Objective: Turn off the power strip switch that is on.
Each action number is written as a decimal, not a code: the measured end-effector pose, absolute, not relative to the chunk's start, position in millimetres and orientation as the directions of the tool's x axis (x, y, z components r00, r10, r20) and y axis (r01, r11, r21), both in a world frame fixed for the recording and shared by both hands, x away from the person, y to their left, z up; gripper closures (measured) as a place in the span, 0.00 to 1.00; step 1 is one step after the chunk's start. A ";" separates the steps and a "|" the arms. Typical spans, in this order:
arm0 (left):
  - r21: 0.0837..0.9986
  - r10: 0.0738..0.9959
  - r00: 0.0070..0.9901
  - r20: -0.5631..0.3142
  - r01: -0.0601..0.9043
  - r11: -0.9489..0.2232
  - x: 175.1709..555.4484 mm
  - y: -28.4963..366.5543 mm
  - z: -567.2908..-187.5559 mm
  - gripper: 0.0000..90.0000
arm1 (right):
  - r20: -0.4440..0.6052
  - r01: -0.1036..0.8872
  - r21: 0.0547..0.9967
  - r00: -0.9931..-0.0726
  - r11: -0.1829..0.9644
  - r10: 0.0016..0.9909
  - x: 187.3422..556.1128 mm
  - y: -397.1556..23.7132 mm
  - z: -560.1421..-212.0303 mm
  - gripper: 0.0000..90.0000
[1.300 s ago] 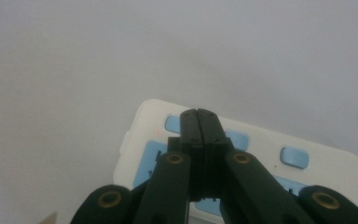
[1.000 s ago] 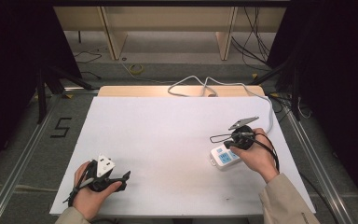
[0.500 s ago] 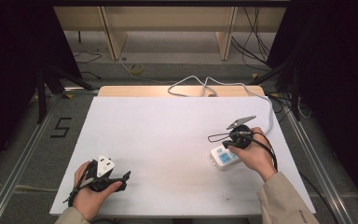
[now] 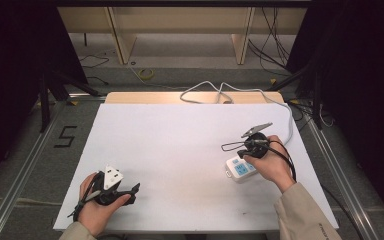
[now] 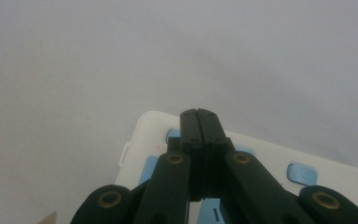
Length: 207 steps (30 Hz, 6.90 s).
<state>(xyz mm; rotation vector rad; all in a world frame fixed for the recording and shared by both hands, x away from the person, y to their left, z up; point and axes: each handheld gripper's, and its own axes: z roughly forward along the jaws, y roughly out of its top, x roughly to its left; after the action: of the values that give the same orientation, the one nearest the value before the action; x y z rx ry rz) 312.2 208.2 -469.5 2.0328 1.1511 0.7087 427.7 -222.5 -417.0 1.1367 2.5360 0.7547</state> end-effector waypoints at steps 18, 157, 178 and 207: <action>0.777 0.880 0.460 0.121 0.507 -0.373 312.3 208.1 -469.5 0.18 | -0.010 0.630 0.535 -0.661 0.562 0.750 432.3 -217.0 -420.0 1.00; 0.776 0.877 0.463 0.125 0.505 -0.377 311.5 208.5 -469.7 0.18 | -0.003 0.666 0.491 -0.643 0.562 0.766 436.7 -208.8 -432.9 1.00; 0.777 0.878 0.461 0.126 0.505 -0.376 310.6 209.0 -469.7 0.18 | -0.012 0.635 0.536 -0.653 0.556 0.757 427.3 -213.0 -424.6 0.97; 0.773 0.878 0.462 0.126 0.509 -0.379 310.2 208.7 -469.8 0.18 | 0.006 0.608 0.595 -0.657 0.525 0.754 406.2 -228.2 -420.5 0.91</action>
<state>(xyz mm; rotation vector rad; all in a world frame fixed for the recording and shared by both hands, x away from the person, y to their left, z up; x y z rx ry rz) 310.2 208.7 -469.8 2.0427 1.1502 0.7065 406.2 -228.2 -420.5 1.1471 2.5144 0.8327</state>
